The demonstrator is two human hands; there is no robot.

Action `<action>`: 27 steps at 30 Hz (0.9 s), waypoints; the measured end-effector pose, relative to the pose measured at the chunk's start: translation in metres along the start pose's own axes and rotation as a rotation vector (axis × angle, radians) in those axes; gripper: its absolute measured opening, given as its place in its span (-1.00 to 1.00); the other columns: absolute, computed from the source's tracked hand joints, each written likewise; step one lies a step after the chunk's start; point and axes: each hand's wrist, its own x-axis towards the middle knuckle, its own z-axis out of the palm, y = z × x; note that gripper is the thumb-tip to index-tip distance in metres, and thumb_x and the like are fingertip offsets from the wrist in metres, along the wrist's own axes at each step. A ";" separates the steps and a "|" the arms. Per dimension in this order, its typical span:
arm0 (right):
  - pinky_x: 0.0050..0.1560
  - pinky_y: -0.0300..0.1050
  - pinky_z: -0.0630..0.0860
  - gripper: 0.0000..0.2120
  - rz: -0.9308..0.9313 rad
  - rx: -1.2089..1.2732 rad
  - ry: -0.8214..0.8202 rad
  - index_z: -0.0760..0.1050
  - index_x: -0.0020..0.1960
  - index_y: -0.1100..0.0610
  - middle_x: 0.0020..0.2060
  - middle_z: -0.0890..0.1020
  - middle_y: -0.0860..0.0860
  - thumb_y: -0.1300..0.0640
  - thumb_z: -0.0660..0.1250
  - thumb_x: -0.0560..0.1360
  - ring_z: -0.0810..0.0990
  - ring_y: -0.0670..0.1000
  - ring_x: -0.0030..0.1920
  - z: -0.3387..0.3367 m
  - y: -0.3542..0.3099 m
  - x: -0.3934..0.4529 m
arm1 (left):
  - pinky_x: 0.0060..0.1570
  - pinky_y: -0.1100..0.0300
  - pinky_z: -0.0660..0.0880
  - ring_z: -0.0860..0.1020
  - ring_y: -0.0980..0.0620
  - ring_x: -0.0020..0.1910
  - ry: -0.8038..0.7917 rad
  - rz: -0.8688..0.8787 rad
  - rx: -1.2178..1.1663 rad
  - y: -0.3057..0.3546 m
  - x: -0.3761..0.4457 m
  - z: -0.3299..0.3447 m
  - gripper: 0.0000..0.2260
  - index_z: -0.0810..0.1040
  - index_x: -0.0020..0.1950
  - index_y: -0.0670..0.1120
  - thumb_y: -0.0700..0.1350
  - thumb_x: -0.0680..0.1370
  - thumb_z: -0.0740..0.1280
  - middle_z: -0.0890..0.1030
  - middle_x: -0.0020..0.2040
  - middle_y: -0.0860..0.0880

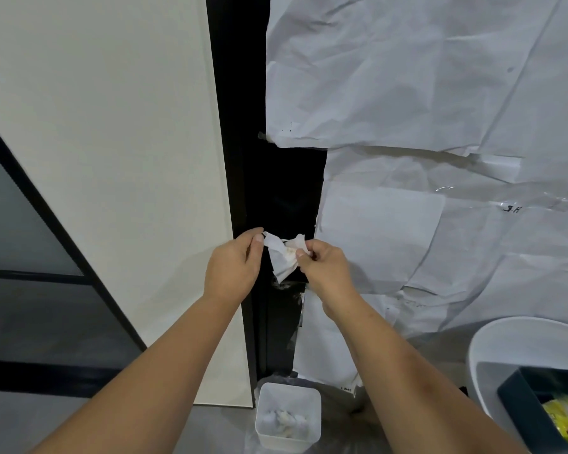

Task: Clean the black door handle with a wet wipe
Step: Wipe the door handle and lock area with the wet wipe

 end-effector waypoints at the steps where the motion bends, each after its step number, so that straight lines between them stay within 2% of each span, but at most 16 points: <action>1: 0.05 -0.06 0.58 -0.85 0.004 0.015 -0.008 0.60 0.06 0.04 -0.12 0.66 -0.02 0.13 0.30 0.53 0.62 -0.03 -0.06 0.000 0.000 0.001 | 0.00 0.04 0.60 0.64 0.05 -0.08 -0.070 -0.093 -0.127 0.003 0.000 -0.003 -0.65 0.62 0.20 0.00 0.14 0.66 0.14 0.68 -0.08 0.01; 4: 0.10 -0.07 0.57 -0.81 0.022 0.062 -0.032 0.60 0.10 0.02 -0.07 0.68 -0.07 0.13 0.32 0.52 0.63 -0.07 -0.01 0.002 -0.001 0.002 | -0.04 0.08 0.62 0.65 0.05 -0.09 -0.222 -0.286 -0.352 0.009 0.004 -0.010 -0.58 0.66 -0.03 -0.04 0.29 0.55 0.24 0.68 -0.13 0.01; 5: 0.09 -0.07 0.58 -0.82 0.029 0.086 -0.035 0.61 0.09 0.02 -0.08 0.68 -0.06 0.14 0.32 0.52 0.63 -0.06 -0.02 0.003 -0.001 0.002 | -0.07 0.09 0.64 0.65 0.03 -0.08 -0.254 -0.317 -0.381 0.009 0.005 -0.011 -0.63 0.65 -0.05 -0.05 0.25 0.53 0.33 0.68 -0.12 -0.01; 7: 0.06 -0.06 0.59 -0.86 0.043 0.137 -0.024 0.63 0.03 0.03 -0.12 0.69 -0.03 0.13 0.32 0.53 0.64 -0.04 -0.04 0.004 -0.002 0.002 | -0.12 0.12 0.65 0.65 -0.04 -0.03 -0.292 -0.355 -0.427 0.008 0.006 -0.011 -0.85 0.63 -0.04 -0.09 -0.01 0.54 0.45 0.66 -0.07 -0.09; 8: 0.06 -0.05 0.59 -0.88 0.060 0.161 -0.006 0.63 -0.01 0.04 -0.13 0.70 -0.02 0.12 0.31 0.53 0.65 -0.02 -0.06 0.004 -0.002 0.002 | -0.13 0.13 0.66 0.64 -0.07 -0.02 -0.300 -0.363 -0.445 0.007 0.006 -0.012 -0.94 0.62 -0.03 -0.10 -0.14 0.54 0.45 0.63 -0.05 -0.13; 10: 0.08 0.01 0.58 -0.88 0.127 0.218 0.051 0.60 -0.02 0.05 -0.11 0.69 0.01 0.09 0.29 0.55 0.64 0.02 -0.05 0.003 -0.001 0.005 | -0.12 0.11 0.66 0.64 -0.10 -0.04 -0.314 -0.368 -0.442 0.001 0.004 -0.012 -0.91 0.61 -0.01 -0.10 -0.26 0.54 0.41 0.61 -0.07 -0.16; 14: 0.11 0.08 0.56 -0.87 0.271 0.365 0.093 0.59 0.00 0.08 -0.07 0.68 0.03 0.11 0.27 0.57 0.64 0.06 -0.01 -0.007 -0.004 0.013 | -0.13 0.14 0.62 0.61 -0.02 -0.16 -0.312 -0.316 -0.303 -0.011 0.000 -0.012 -0.82 0.61 -0.01 -0.02 -0.30 0.54 0.39 0.62 -0.13 -0.10; 16: 0.10 0.12 0.57 -0.86 0.283 0.413 0.094 0.59 -0.02 0.10 -0.09 0.69 0.07 0.14 0.26 0.58 0.65 0.10 -0.02 -0.011 -0.007 0.015 | -0.18 0.25 0.54 0.60 0.05 -0.18 -0.332 -0.287 -0.242 -0.014 -0.002 -0.013 -0.77 0.61 0.03 -0.01 -0.33 0.53 0.37 0.63 -0.14 -0.04; 18: 0.09 0.16 0.57 -0.85 0.269 0.388 0.086 0.60 -0.04 0.09 -0.10 0.69 0.08 0.13 0.25 0.58 0.65 0.13 -0.02 -0.011 -0.009 0.015 | -0.19 0.33 0.50 0.60 0.09 -0.10 -0.419 -0.304 -0.230 -0.012 -0.004 -0.013 -0.67 0.58 0.15 0.00 -0.38 0.52 0.33 0.64 -0.05 0.01; 22: 0.07 0.11 0.59 -0.80 0.211 0.283 -0.003 0.61 -0.11 0.06 -0.16 0.70 0.07 0.12 0.23 0.59 0.67 0.08 -0.07 -0.010 -0.010 0.014 | 0.02 0.25 0.48 0.55 0.07 0.17 -0.589 -0.411 -0.420 0.000 -0.003 -0.013 -0.42 0.48 0.37 0.03 -0.49 0.48 0.19 0.56 0.27 0.05; 24: 0.10 0.05 0.58 -0.81 0.201 0.255 -0.050 0.62 -0.08 0.04 -0.15 0.71 0.04 0.10 0.23 0.58 0.68 0.03 -0.06 -0.007 -0.010 0.014 | 0.17 0.16 0.43 0.48 0.07 0.26 -0.612 -0.406 -0.493 0.006 -0.001 -0.014 -0.41 0.42 0.44 0.05 -0.45 0.51 0.18 0.53 0.32 0.09; 27: 0.09 0.05 0.58 -0.83 0.223 0.270 -0.090 0.61 -0.01 0.05 -0.10 0.71 0.05 0.09 0.24 0.58 0.68 0.04 -0.03 -0.006 -0.014 0.013 | 0.19 0.14 0.37 0.44 0.13 0.32 -0.650 -0.365 -0.590 0.009 -0.001 -0.014 -0.50 0.36 0.47 0.11 -0.33 0.62 0.19 0.52 0.34 0.14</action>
